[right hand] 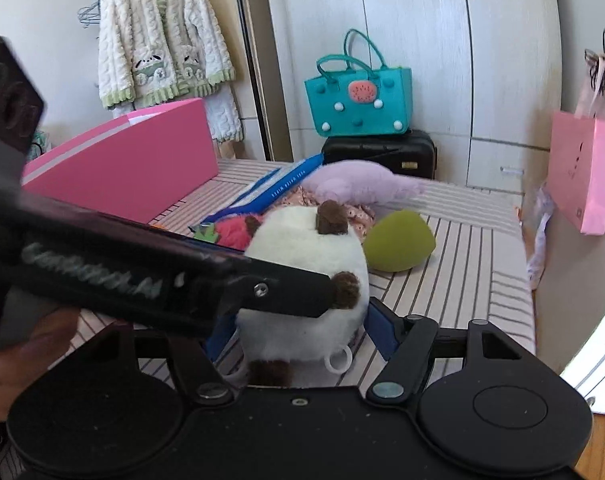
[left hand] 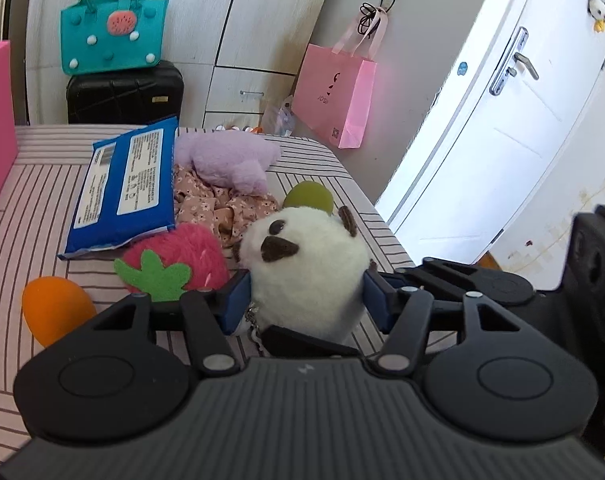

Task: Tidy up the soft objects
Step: 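Lift the plush cat with the left tool and carry it over the pink box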

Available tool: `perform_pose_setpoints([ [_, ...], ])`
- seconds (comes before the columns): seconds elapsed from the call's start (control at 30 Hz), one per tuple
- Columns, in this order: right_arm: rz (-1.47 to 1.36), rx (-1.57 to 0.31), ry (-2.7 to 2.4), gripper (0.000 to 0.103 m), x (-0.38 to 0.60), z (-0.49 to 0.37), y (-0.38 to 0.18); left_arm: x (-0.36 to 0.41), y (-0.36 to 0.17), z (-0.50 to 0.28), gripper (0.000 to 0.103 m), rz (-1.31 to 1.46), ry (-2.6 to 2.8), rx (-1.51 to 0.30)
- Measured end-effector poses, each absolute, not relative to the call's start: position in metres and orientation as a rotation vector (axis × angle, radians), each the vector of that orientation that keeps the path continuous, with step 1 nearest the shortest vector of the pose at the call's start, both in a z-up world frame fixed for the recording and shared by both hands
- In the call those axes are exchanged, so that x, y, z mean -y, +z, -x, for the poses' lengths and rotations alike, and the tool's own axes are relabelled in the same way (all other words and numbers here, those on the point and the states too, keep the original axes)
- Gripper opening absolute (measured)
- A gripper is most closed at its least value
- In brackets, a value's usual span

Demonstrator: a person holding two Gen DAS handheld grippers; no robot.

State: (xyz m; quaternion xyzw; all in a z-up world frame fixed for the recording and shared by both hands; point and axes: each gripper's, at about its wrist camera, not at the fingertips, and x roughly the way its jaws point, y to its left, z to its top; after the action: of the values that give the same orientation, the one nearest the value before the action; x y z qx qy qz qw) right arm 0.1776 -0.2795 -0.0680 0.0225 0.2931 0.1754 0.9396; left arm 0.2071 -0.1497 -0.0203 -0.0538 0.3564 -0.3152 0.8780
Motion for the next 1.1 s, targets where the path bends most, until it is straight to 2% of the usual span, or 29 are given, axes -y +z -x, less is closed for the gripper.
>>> perform_pose_setpoints([
  [0.17, -0.091, -0.604, 0.353, 0.064, 0.28, -0.182, -0.069, 0.15, -0.017, -0.205, 0.057, 0.126, -0.655, -0.754],
  [0.63, -0.051, -0.648, 0.294, 0.064, 0.265, -0.145, -0.031, 0.135, 0.017, -0.174, 0.058, 0.088, -0.73, -0.762],
  [1.1, 0.035, -0.614, 0.318, 0.064, 0.22, -0.115, 0.006, 0.086, 0.05, -0.145, 0.058, 0.082, -0.743, -0.728],
])
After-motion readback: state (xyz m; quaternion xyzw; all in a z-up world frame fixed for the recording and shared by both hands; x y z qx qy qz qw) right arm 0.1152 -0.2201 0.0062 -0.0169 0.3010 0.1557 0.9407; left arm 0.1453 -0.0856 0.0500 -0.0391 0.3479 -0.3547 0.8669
